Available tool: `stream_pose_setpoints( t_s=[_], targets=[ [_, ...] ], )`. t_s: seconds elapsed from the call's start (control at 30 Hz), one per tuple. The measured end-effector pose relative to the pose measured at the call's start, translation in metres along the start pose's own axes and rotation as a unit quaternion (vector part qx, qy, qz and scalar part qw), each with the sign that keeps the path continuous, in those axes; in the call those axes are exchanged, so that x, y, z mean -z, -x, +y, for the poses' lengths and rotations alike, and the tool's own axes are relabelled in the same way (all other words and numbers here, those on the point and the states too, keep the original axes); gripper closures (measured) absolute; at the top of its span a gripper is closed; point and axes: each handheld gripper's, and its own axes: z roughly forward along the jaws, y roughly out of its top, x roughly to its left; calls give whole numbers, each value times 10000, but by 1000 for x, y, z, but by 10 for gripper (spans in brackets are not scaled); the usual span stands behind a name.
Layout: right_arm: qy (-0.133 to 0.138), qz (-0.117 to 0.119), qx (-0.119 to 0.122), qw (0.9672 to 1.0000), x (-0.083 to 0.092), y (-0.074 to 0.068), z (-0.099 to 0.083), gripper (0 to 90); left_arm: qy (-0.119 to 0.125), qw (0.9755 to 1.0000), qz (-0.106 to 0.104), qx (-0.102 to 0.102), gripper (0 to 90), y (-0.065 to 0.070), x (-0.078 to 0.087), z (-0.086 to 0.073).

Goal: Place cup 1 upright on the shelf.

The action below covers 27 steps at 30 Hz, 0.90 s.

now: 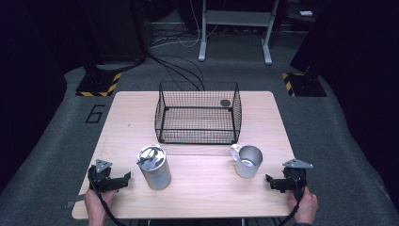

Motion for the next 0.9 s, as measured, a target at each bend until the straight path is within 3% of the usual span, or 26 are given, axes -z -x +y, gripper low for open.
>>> stream_pose_setpoints(
  t_s=[0.03, 0.23, 0.5, 0.8, 0.9],
  targets=[
    [-3, 0, -7, 10000, 0, 0, 0, 0, 35, 9999, -126, 4, 1, 2, 6, 1],
    [-3, -3, -8, 10000, 0, 0, 0, 0, 210, 9990, -382, -45, 1, 10, 24, 2],
    [-1, -2, -6, 10000, 0, 0, 0, 0, 388, 9969, -676, -124, 1, 20, 38, 5],
    [-3, -2, -7, 10000, 0, 0, 0, 0, 619, 9926, -1006, -294, 0, 32, 52, 13],
    [-2, -3, -7, 10000, 0, 0, 0, 0, 684, 9896, -1231, -305, 0, 37, 58, 16]
  ],
)
